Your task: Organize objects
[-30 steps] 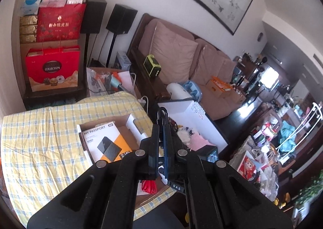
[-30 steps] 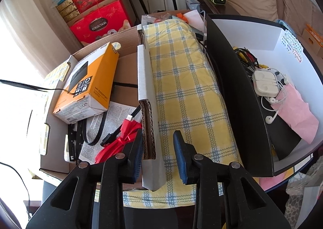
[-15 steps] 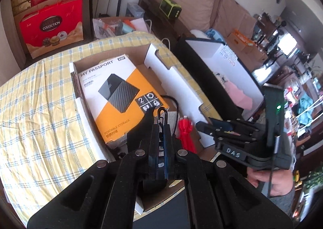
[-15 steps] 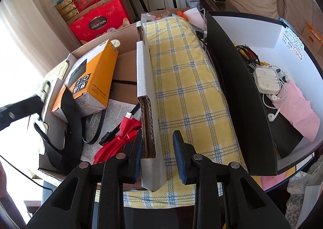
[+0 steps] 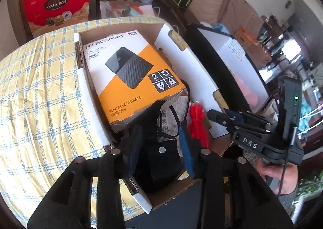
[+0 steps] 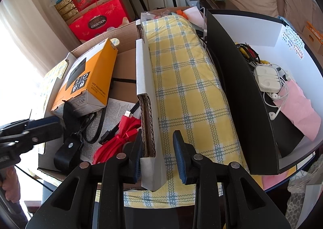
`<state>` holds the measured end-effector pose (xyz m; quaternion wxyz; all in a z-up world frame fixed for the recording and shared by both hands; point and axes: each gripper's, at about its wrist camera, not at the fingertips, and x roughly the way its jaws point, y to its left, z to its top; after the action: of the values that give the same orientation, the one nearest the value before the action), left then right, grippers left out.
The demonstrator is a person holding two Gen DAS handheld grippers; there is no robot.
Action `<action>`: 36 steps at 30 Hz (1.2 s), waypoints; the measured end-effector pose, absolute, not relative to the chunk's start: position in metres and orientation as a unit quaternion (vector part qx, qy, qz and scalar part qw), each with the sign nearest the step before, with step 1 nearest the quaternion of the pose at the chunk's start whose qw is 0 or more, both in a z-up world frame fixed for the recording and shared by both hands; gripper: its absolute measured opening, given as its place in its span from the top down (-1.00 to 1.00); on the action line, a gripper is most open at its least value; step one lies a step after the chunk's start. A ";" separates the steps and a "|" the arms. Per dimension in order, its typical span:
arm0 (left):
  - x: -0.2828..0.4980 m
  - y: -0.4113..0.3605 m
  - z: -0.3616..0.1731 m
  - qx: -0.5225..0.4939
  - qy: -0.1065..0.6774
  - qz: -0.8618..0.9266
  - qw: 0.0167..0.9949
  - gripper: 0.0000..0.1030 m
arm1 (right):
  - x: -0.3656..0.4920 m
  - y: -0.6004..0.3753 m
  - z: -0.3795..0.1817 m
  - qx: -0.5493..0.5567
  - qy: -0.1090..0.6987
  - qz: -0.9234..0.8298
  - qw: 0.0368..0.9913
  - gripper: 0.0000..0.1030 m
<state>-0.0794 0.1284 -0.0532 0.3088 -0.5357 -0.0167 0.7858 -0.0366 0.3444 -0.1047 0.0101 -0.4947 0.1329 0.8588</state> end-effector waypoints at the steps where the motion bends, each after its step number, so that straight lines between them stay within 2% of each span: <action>1: -0.079 0.125 -0.049 -0.532 -0.021 0.789 0.308 0.22 | -0.037 0.344 -0.104 -0.494 0.133 0.859 0.011 0.44; 4: -0.076 0.114 -0.039 -0.519 -0.030 0.799 0.302 0.06 | -0.036 0.344 -0.103 -0.493 0.133 0.860 0.012 0.44; 6: -0.073 0.106 -0.033 -0.508 -0.034 0.808 0.295 -0.17 | -0.036 0.344 -0.102 -0.491 0.134 0.861 0.012 0.44; 9: -0.069 0.095 -0.027 -0.493 -0.032 0.825 0.276 -0.41 | -0.035 0.344 -0.099 -0.488 0.132 0.862 0.013 0.44; 13: -0.065 0.082 -0.028 -0.480 -0.032 0.842 0.243 -0.56 | -0.034 0.343 -0.096 -0.486 0.129 0.864 0.016 0.44; 15: -0.062 0.075 -0.028 -0.476 -0.034 0.848 0.228 -0.72 | -0.034 0.342 -0.095 -0.485 0.127 0.865 0.017 0.39; 24: -0.053 0.050 -0.031 -0.465 -0.052 0.862 0.197 -0.92 | -0.031 0.335 -0.086 -0.472 0.108 0.875 0.022 -0.18; 28: -0.048 0.040 -0.032 -0.462 -0.061 0.866 0.184 -0.99 | -0.027 0.329 -0.079 -0.463 0.094 0.881 0.028 -0.49; 36: -0.033 0.018 -0.027 -0.443 -0.064 0.884 0.138 -0.99 | -0.016 0.303 -0.061 -0.440 0.058 0.896 0.020 -0.64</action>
<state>-0.0331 0.0181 -0.0269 0.1382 -0.4425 -0.0640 0.8837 -0.0157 0.3028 -0.0609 0.0200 -0.4401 0.0581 0.8958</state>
